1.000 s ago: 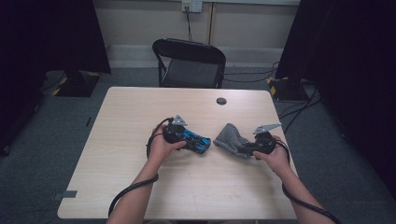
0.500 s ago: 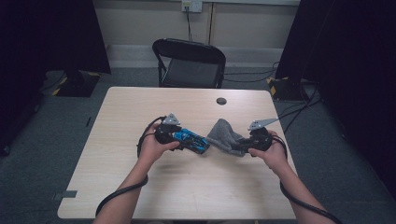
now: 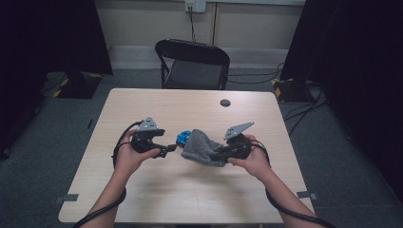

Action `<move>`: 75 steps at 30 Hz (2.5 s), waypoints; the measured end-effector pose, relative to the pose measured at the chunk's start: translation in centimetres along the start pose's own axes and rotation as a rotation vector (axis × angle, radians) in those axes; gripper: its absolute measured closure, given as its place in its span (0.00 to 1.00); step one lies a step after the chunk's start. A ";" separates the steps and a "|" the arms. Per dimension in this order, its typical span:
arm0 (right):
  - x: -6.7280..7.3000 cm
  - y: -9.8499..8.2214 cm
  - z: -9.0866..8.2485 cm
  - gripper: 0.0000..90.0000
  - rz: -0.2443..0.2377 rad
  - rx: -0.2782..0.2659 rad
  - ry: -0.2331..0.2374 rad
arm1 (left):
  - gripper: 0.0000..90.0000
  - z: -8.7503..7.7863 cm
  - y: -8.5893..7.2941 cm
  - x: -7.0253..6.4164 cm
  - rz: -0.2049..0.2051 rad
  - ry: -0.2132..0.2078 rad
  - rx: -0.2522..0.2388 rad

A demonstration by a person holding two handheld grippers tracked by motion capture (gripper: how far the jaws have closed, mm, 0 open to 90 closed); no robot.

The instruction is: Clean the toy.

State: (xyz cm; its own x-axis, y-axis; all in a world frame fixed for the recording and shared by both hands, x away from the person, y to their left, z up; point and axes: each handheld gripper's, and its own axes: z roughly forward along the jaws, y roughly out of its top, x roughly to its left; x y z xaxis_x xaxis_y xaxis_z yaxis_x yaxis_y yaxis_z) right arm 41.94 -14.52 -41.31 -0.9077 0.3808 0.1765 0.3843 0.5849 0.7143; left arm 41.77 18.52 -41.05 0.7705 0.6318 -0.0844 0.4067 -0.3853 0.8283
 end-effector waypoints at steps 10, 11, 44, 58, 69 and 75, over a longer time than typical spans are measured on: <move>2.7 1.2 5.3 0.84 -0.050 0.035 0.077 | 0.20 -2.0 -2.1 0.3 -0.034 0.006 -0.031; 2.9 1.4 5.7 0.84 -0.052 0.038 0.081 | 0.20 -2.3 -2.2 0.4 -0.033 0.010 -0.036; 3.4 3.4 9.9 0.43 -0.127 0.005 0.066 | 0.22 -3.0 -6.4 0.1 0.010 -0.032 -0.051; -2.3 4.1 9.1 0.20 -0.004 -0.058 -0.174 | 0.19 -0.4 -7.4 -1.9 0.117 -0.140 0.067; -4.9 3.3 11.5 0.20 0.022 0.003 -0.221 | 0.21 0.1 -8.1 -1.7 0.132 -0.143 0.110; -5.9 2.6 12.2 0.20 0.023 0.033 -0.220 | 0.21 0.4 -8.2 -1.5 0.133 -0.142 0.120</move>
State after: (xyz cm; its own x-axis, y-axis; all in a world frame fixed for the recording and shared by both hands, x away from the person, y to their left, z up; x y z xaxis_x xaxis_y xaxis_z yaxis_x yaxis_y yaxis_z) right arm 50.33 -6.48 -48.72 -0.8412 0.5395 0.0375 0.4131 0.5963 0.6882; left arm 37.45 20.43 -47.93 0.8791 0.4724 -0.0625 0.3454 -0.5414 0.7665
